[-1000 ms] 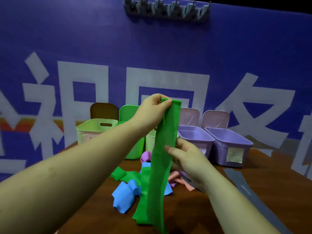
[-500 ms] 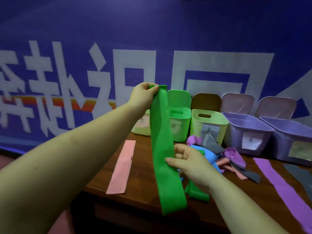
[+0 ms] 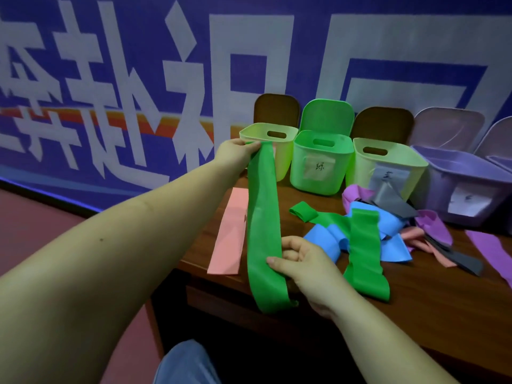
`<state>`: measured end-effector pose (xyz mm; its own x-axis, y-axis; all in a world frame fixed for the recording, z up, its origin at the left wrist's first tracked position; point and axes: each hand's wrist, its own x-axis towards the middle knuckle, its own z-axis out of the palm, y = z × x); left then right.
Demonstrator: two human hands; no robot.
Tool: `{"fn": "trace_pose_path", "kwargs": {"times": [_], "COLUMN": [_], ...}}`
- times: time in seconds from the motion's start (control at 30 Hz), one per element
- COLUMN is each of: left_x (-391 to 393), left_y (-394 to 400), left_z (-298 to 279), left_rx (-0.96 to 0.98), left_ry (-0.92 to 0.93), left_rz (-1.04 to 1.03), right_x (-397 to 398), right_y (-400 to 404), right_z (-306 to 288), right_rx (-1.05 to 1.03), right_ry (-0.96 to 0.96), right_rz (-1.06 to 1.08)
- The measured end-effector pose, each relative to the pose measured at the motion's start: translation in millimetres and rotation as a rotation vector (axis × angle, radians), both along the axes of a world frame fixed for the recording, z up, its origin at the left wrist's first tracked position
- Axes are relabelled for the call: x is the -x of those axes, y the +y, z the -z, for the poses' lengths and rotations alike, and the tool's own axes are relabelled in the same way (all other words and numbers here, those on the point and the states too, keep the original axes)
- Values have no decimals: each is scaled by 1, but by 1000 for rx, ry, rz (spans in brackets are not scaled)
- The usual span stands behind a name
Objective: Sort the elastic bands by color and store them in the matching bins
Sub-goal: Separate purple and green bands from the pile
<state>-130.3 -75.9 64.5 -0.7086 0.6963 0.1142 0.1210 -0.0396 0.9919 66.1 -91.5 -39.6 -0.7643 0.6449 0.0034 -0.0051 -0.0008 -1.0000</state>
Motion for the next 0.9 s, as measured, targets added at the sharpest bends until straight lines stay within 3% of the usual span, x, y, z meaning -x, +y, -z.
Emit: {"fn": "trace_pose_path", "kwargs": {"times": [0.17,0.33,0.53,0.67,0.77,0.9], "left_x": [8,10,16,15,14,15], "left_y": [18,41,83,111,127,139], "left_z": [11,31,52,65,75,93], "left_rx": [67,115,132,148,158,245], "left_ry": [11,-32,-28,2,25,88], "left_rz": [64,132,195,210,220,200], "right_x": [11,16,12,10,14,26], "right_y": [6,24,32,43,70,123], "right_z": [0,10,9,12,-3,-24], "right_rx": [-72,-680,-812,-1247,-1181,-1081], "right_ry": [-134,-442,-562,-654,-622,-873], "right_rz": [9,149,227,397,466,372]}}
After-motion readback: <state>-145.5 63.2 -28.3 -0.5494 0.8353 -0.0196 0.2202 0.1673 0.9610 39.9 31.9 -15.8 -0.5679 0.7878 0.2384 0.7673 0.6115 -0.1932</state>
